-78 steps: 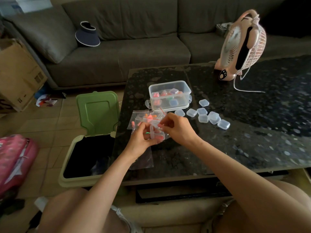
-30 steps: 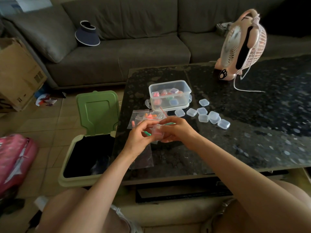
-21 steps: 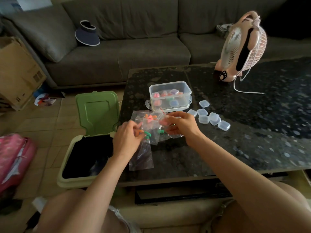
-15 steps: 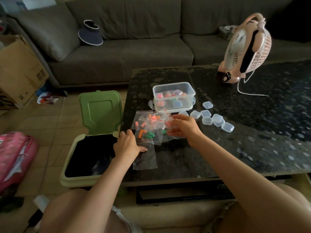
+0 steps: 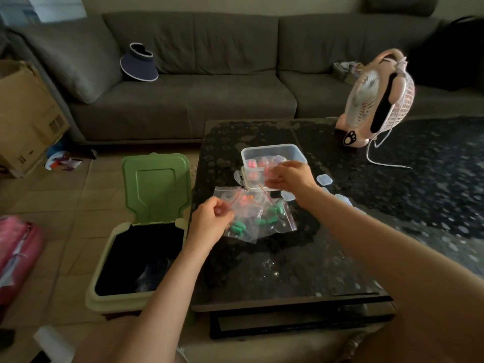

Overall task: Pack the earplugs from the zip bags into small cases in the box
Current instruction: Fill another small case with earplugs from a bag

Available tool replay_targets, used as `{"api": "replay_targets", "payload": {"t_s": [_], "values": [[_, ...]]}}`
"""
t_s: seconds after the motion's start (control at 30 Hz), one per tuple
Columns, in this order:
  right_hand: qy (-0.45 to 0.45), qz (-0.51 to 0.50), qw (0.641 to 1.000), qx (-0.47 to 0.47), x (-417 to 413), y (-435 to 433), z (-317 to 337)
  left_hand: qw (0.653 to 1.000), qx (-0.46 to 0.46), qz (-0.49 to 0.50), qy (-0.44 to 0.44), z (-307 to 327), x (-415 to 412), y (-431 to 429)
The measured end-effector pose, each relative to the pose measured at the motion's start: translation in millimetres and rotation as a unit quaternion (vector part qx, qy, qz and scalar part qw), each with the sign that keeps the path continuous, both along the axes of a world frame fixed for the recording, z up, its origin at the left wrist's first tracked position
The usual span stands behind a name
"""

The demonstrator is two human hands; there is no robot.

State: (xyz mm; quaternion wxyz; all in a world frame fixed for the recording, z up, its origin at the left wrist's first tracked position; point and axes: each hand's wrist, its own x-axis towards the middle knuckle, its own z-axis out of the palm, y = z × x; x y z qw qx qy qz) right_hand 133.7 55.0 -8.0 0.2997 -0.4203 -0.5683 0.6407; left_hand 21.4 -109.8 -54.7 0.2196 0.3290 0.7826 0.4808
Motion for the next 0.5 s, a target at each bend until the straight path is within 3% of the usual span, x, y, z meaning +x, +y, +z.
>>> {"api": "replay_targets", "payload": {"t_s": [0.07,0.2,0.37,0.43,0.5], "values": [[0.008,-0.033,0.999,0.001,-16.4,19.1,11.6,0.999,0.033,0.004,-0.034,4.5,0.2,-2.5],[-0.143,-0.043,0.983,0.109,-29.5,44.4,11.4,0.997,0.065,0.023,-0.023,12.8,-2.1,-9.7],[-0.199,-0.017,0.962,0.186,3.7,33.7,-23.2,0.995,0.076,0.070,0.015,16.3,-8.6,-15.7],[-0.298,0.002,0.904,0.307,25.9,33.6,-40.1,0.990,0.116,0.079,0.010,23.3,-6.6,-21.0],[-0.410,0.035,0.821,0.395,46.3,34.7,-53.7,0.985,0.148,0.083,0.031,35.0,-8.7,-29.8]]}}
